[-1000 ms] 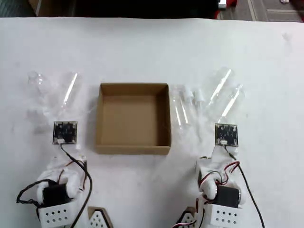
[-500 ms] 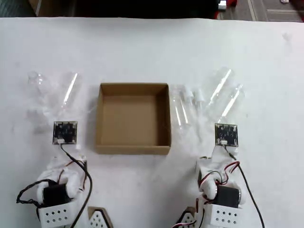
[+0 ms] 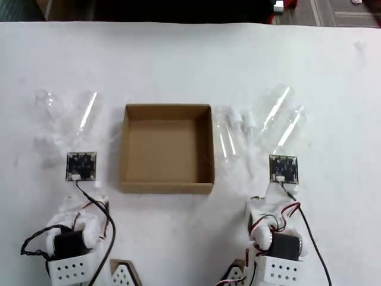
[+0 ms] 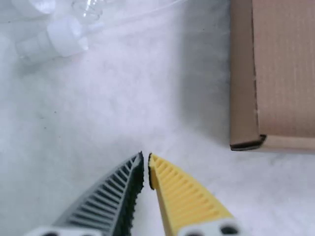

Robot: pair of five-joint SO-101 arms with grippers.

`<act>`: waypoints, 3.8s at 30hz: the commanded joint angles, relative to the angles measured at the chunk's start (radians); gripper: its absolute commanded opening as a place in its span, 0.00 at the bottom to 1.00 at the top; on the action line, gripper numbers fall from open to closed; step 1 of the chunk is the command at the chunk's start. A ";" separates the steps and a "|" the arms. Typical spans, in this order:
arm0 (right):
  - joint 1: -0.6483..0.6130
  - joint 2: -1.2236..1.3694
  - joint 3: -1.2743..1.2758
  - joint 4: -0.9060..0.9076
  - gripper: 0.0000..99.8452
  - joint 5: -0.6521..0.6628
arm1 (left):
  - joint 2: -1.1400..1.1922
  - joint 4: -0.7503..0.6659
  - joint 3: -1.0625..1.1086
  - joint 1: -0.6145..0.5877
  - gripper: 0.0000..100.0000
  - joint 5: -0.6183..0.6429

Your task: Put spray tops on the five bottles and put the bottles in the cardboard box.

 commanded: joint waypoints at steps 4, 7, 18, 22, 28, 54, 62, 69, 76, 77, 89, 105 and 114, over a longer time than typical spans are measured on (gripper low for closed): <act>-0.005 -0.007 0.009 0.004 0.02 -0.002 | -0.008 0.000 -0.002 -0.002 0.02 0.012; -0.005 -0.007 0.009 0.004 0.02 -0.002 | -0.008 0.000 -0.002 -0.002 0.02 0.012; -0.005 -0.007 0.009 0.004 0.02 -0.002 | -0.008 0.000 -0.006 -0.008 0.02 -0.044; -0.005 -0.007 0.009 0.004 0.02 -0.002 | -0.008 0.008 -0.117 -0.022 0.02 -0.163; -0.005 -0.007 0.009 0.004 0.02 -0.002 | -0.008 0.006 -0.462 -0.197 0.02 -0.204; -0.005 -0.007 0.009 0.004 0.02 -0.002 | -0.002 -0.181 -0.680 -0.326 0.02 -0.267; -0.002 -0.005 0.009 -0.139 0.02 -0.009 | 0.223 -0.175 -0.948 -0.325 0.02 -0.267; -0.005 -0.005 0.009 -0.013 0.02 -0.002 | 0.786 -0.038 -1.332 -0.325 0.02 -0.262; -0.005 -0.005 0.009 -0.005 0.02 -0.002 | 1.268 0.298 -1.846 -0.226 0.02 -0.265; -0.005 -0.005 0.009 -0.005 0.02 -0.002 | 1.330 0.341 -1.913 -0.209 0.02 -0.265; -0.005 -0.005 0.009 -0.004 0.02 -0.005 | 2.046 0.497 -2.503 -0.194 0.02 -0.207; -0.005 -0.005 0.009 -0.004 0.02 -0.006 | 2.195 0.400 -2.618 -0.188 0.20 -0.213; -0.005 -0.005 0.009 -0.002 0.02 -0.005 | 2.370 0.399 -2.733 -0.185 0.20 -0.221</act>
